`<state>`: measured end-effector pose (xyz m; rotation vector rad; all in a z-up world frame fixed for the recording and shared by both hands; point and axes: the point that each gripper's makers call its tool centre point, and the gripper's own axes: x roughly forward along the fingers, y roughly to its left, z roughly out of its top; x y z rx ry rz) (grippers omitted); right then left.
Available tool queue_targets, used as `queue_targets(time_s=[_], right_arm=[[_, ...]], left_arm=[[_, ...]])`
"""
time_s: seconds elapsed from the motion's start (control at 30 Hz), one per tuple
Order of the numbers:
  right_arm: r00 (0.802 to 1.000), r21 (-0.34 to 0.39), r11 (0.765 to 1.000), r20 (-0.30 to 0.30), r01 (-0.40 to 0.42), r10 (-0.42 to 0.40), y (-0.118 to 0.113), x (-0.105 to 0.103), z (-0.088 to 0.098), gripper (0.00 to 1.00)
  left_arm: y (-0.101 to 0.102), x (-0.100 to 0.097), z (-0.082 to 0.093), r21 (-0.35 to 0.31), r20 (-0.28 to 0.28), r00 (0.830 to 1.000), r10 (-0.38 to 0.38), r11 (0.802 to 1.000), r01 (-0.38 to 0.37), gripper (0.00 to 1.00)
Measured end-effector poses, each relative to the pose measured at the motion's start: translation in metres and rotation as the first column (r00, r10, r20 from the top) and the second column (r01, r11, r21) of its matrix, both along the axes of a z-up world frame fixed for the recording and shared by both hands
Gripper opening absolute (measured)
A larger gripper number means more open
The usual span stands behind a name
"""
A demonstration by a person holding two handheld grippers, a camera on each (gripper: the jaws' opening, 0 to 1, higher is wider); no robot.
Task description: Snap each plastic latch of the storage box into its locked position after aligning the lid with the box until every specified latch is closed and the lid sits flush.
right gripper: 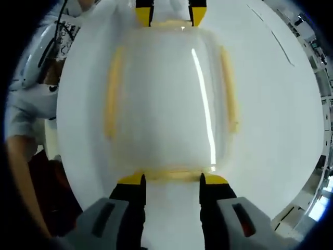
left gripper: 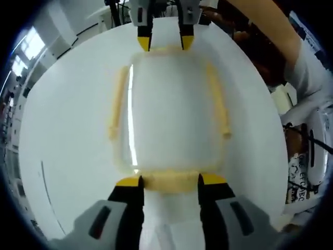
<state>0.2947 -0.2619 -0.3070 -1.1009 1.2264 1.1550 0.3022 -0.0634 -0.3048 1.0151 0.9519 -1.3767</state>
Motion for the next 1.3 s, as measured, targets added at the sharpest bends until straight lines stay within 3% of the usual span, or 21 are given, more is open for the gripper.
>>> queue_targets(time_s=[0.27, 0.53, 0.87, 1.3], right_arm=[[0.999, -0.004, 0.999, -0.002, 0.036, -0.036, 0.002, -0.008, -0.001, 0.4], [0.998, 0.009, 0.998, -0.001, 0.069, -0.069, 0.003, -0.015, 0.001, 0.39], [0.997, 0.021, 0.996, 0.005, 0.081, -0.081, -0.004, -0.021, 0.008, 0.39], [0.992, 0.071, 0.995, 0.106, 0.063, -0.071, 0.01, -0.019, 0.069, 0.39]], left_arm=[[0.0, 0.002, 0.0, 0.011, 0.002, 0.999, -0.044, 0.999, 0.044, 0.4], [0.001, 0.003, 0.002, -0.04, -0.003, 0.998, -0.063, 0.997, 0.063, 0.4], [-0.004, 0.002, 0.01, -0.028, -0.015, 0.996, -0.085, 0.996, 0.084, 0.4], [0.009, 0.0, 0.067, -0.072, 0.061, 0.995, -0.084, 0.993, 0.088, 0.39]])
